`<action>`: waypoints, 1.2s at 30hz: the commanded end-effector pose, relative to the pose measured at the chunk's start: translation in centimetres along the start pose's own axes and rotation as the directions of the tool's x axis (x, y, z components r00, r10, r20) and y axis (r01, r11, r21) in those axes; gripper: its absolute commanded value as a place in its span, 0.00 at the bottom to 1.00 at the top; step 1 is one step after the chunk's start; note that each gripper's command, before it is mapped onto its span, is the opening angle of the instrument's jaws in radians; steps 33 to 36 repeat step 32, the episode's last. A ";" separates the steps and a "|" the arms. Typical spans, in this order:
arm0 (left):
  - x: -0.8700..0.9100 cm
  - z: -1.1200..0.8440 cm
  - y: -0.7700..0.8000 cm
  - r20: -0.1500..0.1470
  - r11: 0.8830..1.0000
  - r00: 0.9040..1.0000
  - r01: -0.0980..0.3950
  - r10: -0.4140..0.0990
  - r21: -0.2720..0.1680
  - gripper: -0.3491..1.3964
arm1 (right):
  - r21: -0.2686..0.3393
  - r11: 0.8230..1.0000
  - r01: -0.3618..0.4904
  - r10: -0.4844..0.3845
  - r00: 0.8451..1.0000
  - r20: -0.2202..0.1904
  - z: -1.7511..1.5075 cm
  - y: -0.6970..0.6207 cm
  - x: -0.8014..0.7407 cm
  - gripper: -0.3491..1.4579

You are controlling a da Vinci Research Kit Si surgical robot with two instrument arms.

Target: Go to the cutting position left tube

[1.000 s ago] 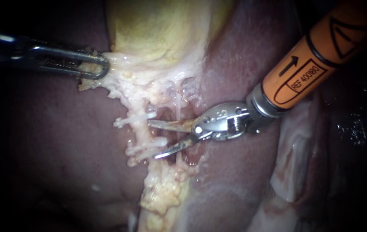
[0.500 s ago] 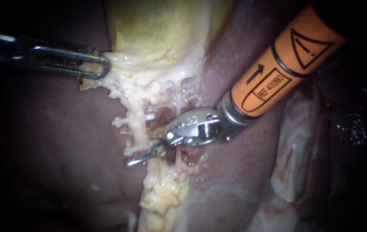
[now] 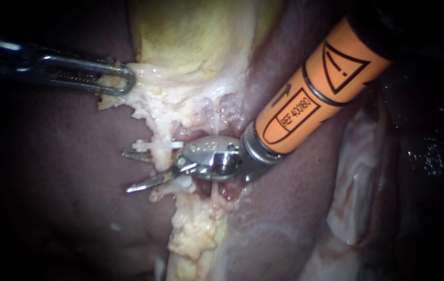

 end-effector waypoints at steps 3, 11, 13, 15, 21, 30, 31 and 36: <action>0.00 0.01 0.00 -0.001 1.000 1.000 0.000 0.000 0.001 0.00 | 0.007 0.999 -0.042 0.042 0.999 0.001 0.02 -0.09 0.06 0.98; -0.01 0.01 0.00 0.000 1.000 1.000 -0.001 0.001 0.000 0.00 | 0.045 0.994 -0.097 0.098 0.995 -0.022 0.05 -0.43 0.39 0.98; -0.01 0.00 0.00 0.000 1.000 1.000 -0.001 0.001 0.000 0.00 | 0.057 0.994 -0.097 0.099 0.995 -0.027 0.04 -0.48 0.47 0.98; -0.01 0.00 0.00 0.000 1.000 1.000 -0.001 0.001 0.000 0.00 | 0.062 0.993 -0.098 0.100 0.994 -0.037 0.04 -0.53 0.54 0.98; -0.01 0.00 -0.01 0.000 1.000 1.000 -0.001 0.001 0.000 0.00 | 0.065 0.992 -0.104 0.106 0.993 -0.042 0.04 -0.55 0.56 0.98; -0.01 0.01 -0.01 0.000 1.000 1.000 -0.001 0.001 0.000 0.00 | 0.065 0.993 -0.104 0.106 0.993 -0.042 0.03 -0.53 0.55 0.98; -0.01 0.01 -0.01 0.000 1.000 1.000 -0.001 0.001 0.000 0.00 | 0.065 0.993 -0.103 0.106 0.993 -0.042 0.03 -0.53 0.55 0.98; 0.00 0.01 -0.02 0.000 1.000 1.000 -0.001 0.001 0.000 0.00 | 0.065 0.993 -0.103 0.106 0.993 -0.042 0.03 -0.53 0.55 0.98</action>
